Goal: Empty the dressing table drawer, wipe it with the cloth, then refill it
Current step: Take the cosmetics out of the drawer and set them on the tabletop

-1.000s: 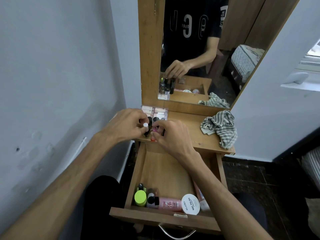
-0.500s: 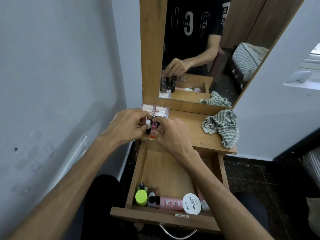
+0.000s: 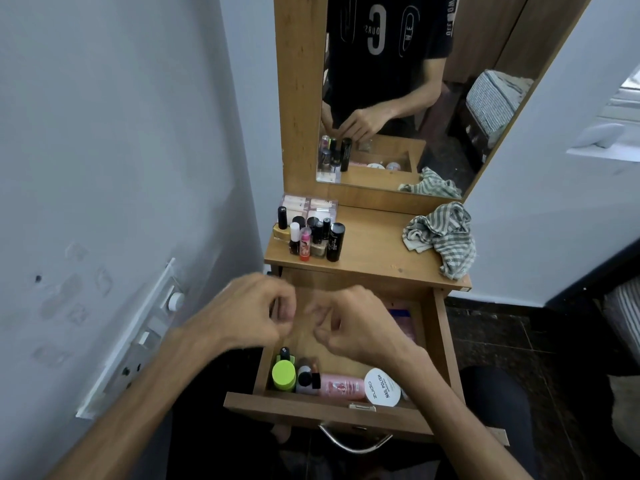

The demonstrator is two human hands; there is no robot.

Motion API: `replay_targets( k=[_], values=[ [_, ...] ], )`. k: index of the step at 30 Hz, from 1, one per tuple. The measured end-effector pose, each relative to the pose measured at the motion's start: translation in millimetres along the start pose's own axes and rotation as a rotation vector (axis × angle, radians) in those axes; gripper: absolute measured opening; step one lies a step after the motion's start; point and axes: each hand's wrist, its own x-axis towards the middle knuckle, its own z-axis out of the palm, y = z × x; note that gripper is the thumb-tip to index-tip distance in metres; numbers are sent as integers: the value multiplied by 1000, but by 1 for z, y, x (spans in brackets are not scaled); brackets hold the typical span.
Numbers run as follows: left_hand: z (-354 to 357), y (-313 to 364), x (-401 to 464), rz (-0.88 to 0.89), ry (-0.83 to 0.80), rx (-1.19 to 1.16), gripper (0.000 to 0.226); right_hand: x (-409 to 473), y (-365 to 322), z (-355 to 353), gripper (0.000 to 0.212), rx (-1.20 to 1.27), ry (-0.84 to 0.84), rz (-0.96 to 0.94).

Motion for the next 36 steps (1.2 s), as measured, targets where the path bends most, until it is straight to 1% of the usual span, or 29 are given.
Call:
replay_targets(
  k=[2, 4, 6, 9, 14, 19, 22, 25, 28, 31, 36],
  values=[
    [11, 1, -12, -32, -116, -6, 15, -6, 0, 10, 32, 14, -83, 11],
    [24, 4, -23, -49, -164, 34, 22, -11, -1, 21, 37, 8, -123, 10],
    [34, 3, -31, -41, -162, 106, 29, -12, -3, 32, 39, -6, -155, -14],
    [40, 0, -35, -38, -158, 140, 30, -7, -5, 45, 25, -7, -207, -49],
    [43, -1, -37, -29, -145, 137, 29, 0, -6, 51, 12, 22, -199, -75],
    [48, -5, -35, 2, -103, 148, 34, 2, -3, 52, 13, 73, -184, -62],
    [49, -7, -32, -5, -67, 142, 35, 2, 3, 50, 8, 102, -148, -46],
    [38, -7, -27, -22, 9, 106, 32, 3, 8, 39, 12, 150, -81, -8],
    [16, -6, -19, -9, 89, 80, 27, 4, 12, 23, 13, 167, 32, 8],
    [-7, -5, -6, -4, 163, 70, 27, 7, 15, 6, 14, 167, 155, 27],
    [-43, -4, 19, 9, 233, 64, 26, 17, 13, -24, 10, 241, 295, -4]
  ],
)
